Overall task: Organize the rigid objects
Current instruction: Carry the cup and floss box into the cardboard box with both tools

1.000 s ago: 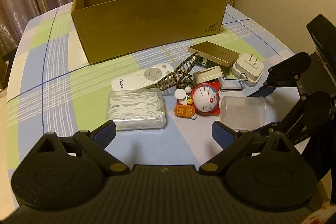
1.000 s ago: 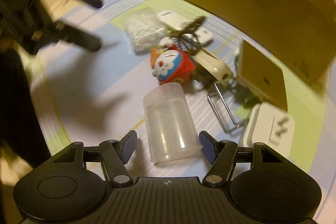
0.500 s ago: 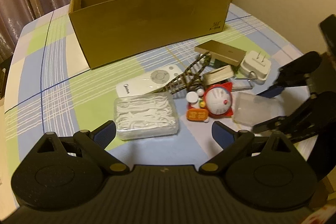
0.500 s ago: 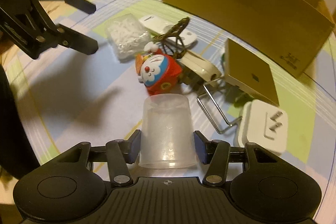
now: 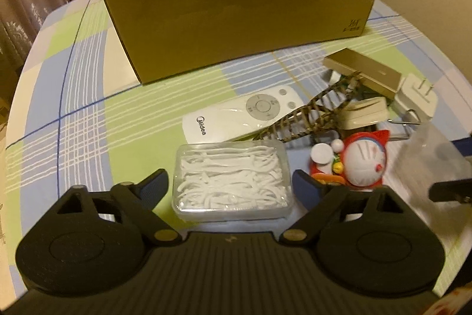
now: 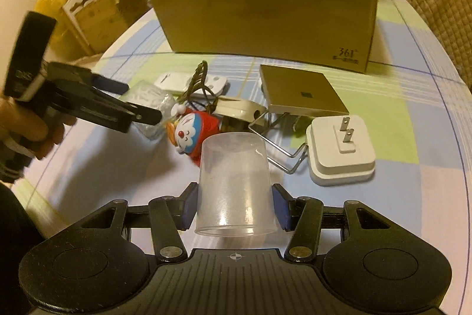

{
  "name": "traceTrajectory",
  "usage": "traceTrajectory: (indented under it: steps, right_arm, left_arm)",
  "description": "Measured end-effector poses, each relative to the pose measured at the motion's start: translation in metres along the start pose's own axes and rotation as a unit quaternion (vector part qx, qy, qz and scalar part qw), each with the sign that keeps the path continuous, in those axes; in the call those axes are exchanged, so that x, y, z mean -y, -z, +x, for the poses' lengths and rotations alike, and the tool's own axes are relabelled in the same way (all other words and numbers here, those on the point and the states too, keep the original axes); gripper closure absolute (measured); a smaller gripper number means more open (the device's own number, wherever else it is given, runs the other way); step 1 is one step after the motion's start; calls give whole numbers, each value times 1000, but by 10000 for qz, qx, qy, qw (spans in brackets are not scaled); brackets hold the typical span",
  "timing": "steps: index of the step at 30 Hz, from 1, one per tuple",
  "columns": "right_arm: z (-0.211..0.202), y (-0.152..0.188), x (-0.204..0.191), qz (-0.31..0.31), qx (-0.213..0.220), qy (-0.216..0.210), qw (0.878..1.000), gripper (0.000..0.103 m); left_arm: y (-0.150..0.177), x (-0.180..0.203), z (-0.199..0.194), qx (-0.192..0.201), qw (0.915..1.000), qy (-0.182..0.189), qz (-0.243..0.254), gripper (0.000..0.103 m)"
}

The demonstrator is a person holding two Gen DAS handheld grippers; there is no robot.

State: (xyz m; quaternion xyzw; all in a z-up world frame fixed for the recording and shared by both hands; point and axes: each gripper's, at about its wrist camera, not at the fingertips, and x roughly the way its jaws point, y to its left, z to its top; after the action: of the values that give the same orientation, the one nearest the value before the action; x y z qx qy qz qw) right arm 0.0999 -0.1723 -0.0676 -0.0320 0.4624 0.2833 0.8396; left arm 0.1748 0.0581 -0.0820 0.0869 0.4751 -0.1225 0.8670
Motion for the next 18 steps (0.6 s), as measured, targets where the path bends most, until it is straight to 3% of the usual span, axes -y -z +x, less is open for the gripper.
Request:
traceTrajectory:
  steps: [8, 18]
  right_arm:
    - [-1, -1, 2, 114, 55, 19, 9999, 53]
    - [-21, -11, 4, 310, 289, 111, 9990, 53]
  left_arm:
    - [-1, -5, 3, -181, 9997, 85, -161, 20]
    - [-6, -10, -52, 44, 9993, -68, -365, 21]
